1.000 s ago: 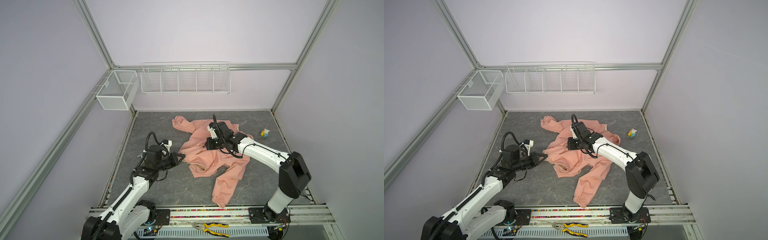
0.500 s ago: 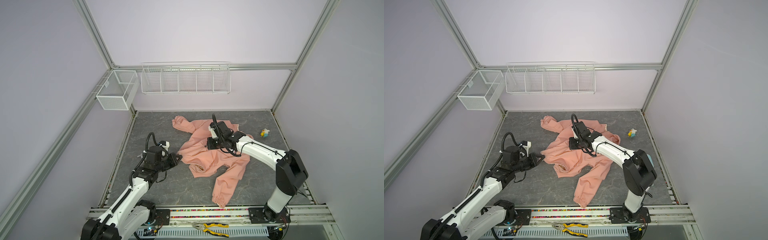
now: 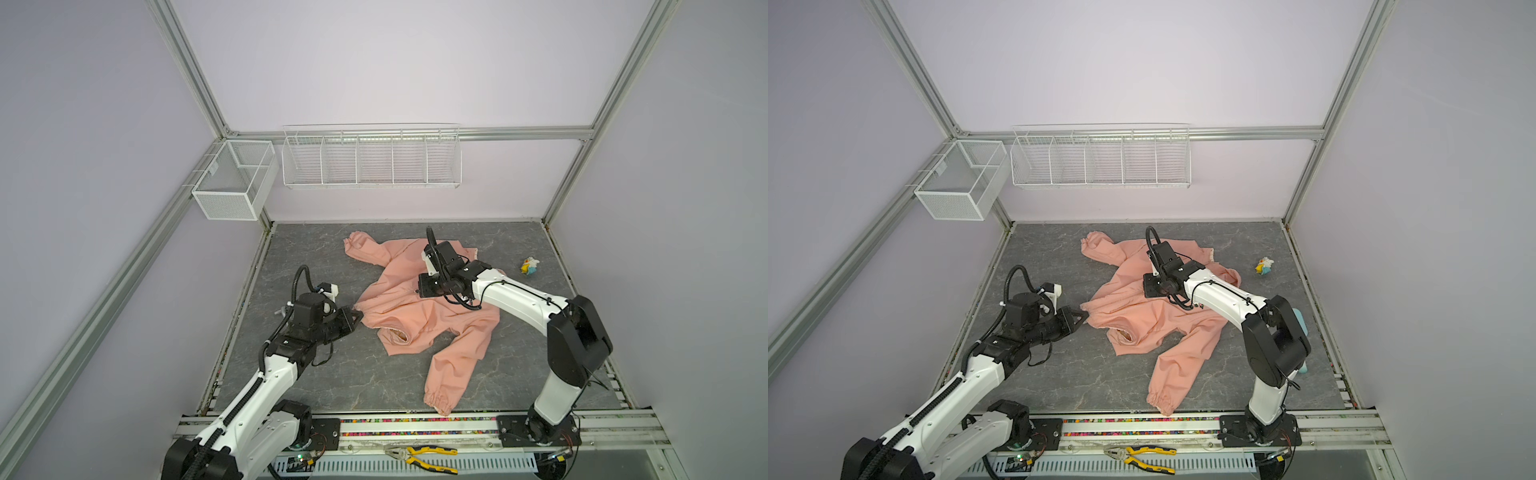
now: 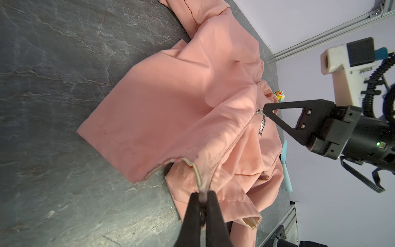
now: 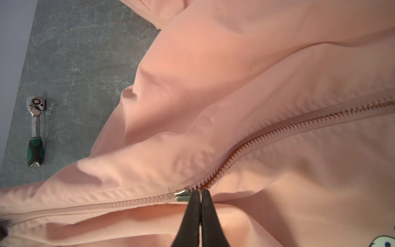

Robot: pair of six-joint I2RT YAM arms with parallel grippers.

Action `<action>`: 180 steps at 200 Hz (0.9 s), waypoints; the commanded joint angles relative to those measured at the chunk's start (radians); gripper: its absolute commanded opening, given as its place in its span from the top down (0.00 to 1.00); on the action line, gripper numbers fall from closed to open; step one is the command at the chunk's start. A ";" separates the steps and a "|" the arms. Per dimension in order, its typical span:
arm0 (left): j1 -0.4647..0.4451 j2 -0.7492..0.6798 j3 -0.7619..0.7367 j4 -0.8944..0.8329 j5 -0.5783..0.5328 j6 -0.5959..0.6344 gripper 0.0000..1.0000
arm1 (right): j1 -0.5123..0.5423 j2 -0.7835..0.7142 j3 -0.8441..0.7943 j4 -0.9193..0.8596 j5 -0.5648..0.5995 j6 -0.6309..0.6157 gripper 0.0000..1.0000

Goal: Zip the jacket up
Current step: 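Pull the slider along the zipper farther from the robot with the right gripper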

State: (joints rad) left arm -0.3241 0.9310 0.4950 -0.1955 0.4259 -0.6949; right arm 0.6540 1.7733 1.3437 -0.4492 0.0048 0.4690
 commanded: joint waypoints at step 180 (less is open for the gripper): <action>0.007 -0.032 -0.012 -0.048 -0.059 0.021 1.00 | -0.154 0.064 0.066 -0.064 0.090 -0.049 0.93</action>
State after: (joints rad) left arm -0.3275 0.9142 0.4900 -0.2096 0.4049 -0.6941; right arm 0.5484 1.8183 1.3895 -0.4828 0.0185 0.4435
